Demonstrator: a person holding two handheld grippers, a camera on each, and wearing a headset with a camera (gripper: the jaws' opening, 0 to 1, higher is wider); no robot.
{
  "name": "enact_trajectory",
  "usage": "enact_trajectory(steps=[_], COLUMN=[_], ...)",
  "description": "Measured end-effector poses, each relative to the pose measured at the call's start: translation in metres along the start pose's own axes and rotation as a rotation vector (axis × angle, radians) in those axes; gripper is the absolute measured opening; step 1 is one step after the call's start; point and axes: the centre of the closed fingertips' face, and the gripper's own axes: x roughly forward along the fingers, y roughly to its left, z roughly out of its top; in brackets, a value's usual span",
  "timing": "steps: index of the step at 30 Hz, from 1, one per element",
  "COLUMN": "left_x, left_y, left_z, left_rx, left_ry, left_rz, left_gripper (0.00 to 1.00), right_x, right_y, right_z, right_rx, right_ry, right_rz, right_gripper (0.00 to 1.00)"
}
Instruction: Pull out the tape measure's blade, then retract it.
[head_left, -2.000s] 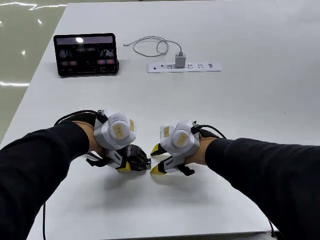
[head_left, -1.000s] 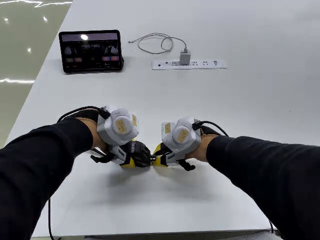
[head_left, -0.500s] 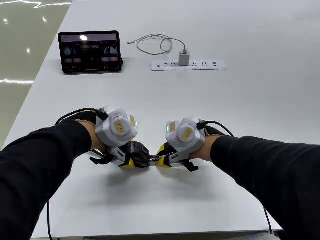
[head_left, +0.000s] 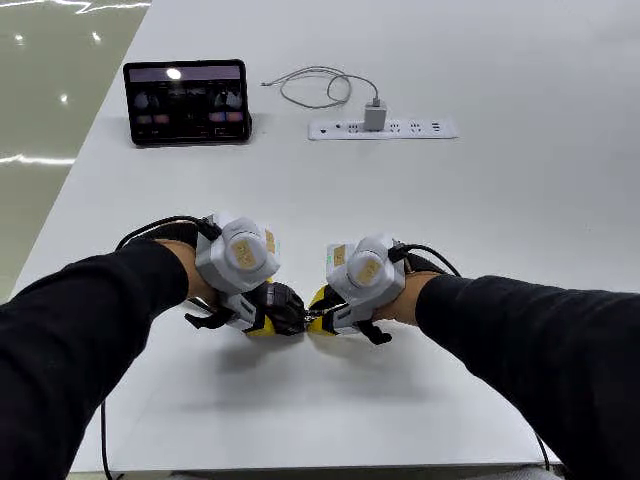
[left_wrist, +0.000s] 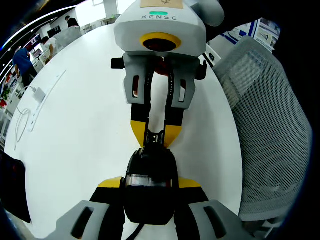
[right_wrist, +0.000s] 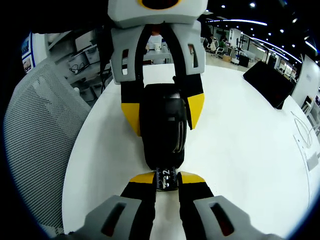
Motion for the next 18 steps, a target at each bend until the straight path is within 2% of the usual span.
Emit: enact_trajectory(steps=[2, 18], left_x=[0.0001, -0.0002], left_y=[0.0000, 0.0003], left_z=[-0.0001, 0.0002], left_rx=[-0.001, -0.020], left_ry=[-0.001, -0.019], left_rz=[0.001, 0.018], left_gripper=[0.34, 0.34], right_x=[0.0000, -0.0072], right_y=[-0.0008, -0.0012], right_z=[-0.0002, -0.0070], right_rx=[0.020, 0.007], right_ry=[-0.009, -0.003], right_rz=[0.002, 0.010], right_gripper=[0.12, 0.10])
